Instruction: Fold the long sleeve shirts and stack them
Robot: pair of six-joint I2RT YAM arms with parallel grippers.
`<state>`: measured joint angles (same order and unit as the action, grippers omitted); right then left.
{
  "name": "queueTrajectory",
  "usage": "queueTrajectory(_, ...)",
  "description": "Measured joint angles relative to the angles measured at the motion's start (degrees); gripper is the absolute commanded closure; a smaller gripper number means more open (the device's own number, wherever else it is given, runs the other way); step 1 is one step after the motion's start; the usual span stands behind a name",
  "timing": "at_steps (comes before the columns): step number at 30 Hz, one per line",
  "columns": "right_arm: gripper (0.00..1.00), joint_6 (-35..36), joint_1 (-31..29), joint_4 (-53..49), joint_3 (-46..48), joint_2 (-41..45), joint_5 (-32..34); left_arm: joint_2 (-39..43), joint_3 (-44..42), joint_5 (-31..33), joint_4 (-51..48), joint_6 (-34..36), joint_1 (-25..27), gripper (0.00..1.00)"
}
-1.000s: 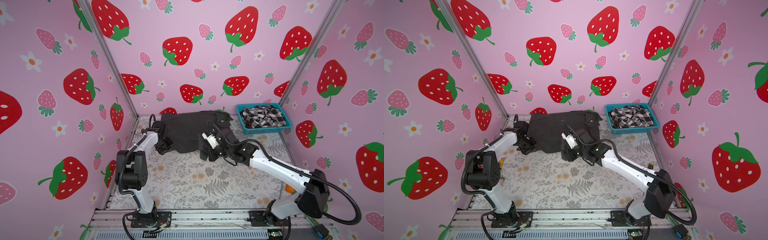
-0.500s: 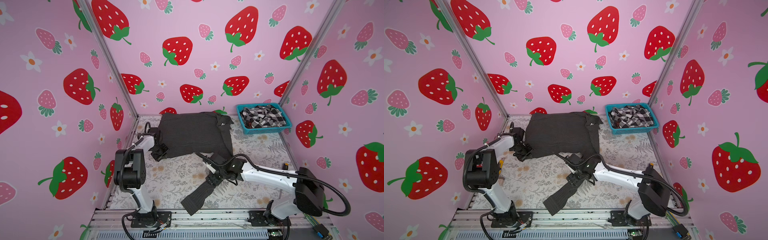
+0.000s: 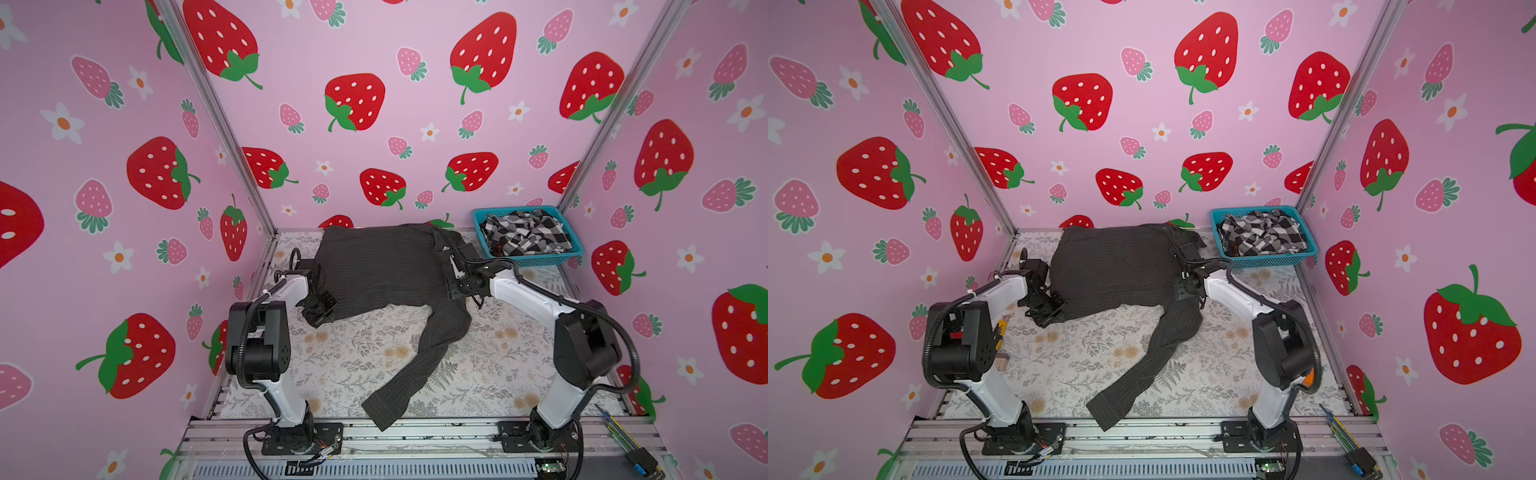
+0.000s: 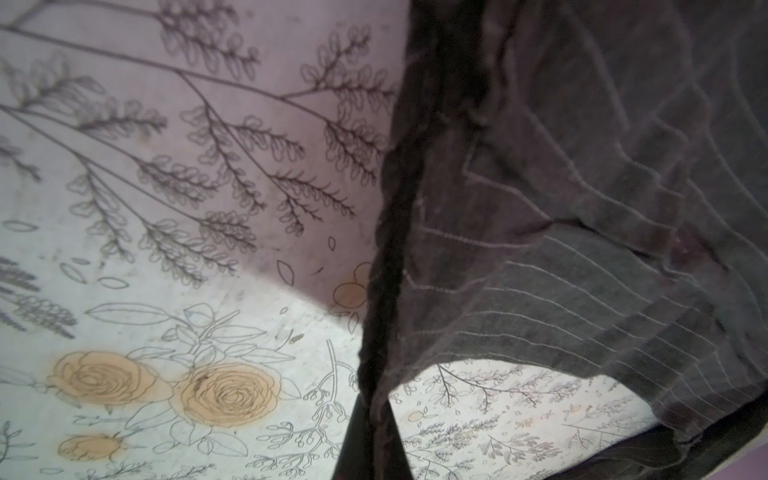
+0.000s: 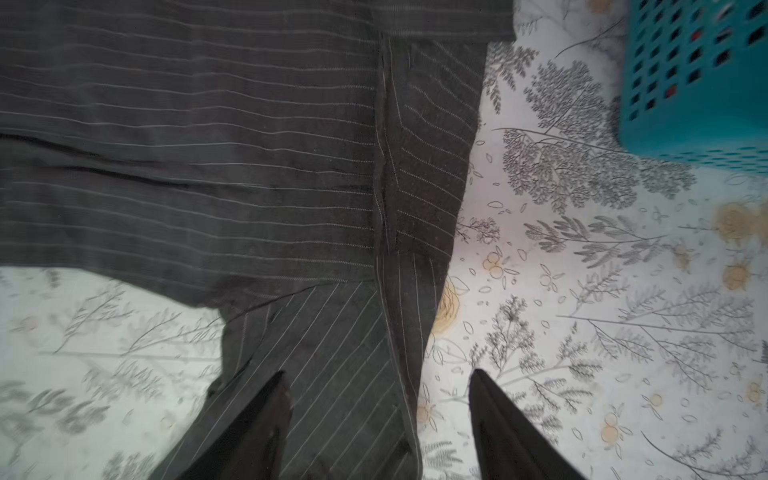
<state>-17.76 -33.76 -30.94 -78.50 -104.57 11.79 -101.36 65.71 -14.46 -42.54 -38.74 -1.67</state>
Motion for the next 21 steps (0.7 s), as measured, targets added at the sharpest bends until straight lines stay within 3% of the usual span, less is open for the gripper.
queueTrajectory(11,0.59,4.15,0.63,-0.85,-15.93,-16.39,3.85,1.22,-0.96,-0.13,0.17,0.15,-0.31,1.00)
queueTrajectory(18,0.66,4.02,0.50,-1.51,-13.90,-18.25,4.26,1.22,-1.51,-0.15,0.31,0.17,-0.98,1.00)
queueTrajectory(21,0.77,3.45,0.26,-1.22,-11.41,-18.25,4.33,1.22,-1.62,-0.15,0.39,0.20,-1.25,1.00)
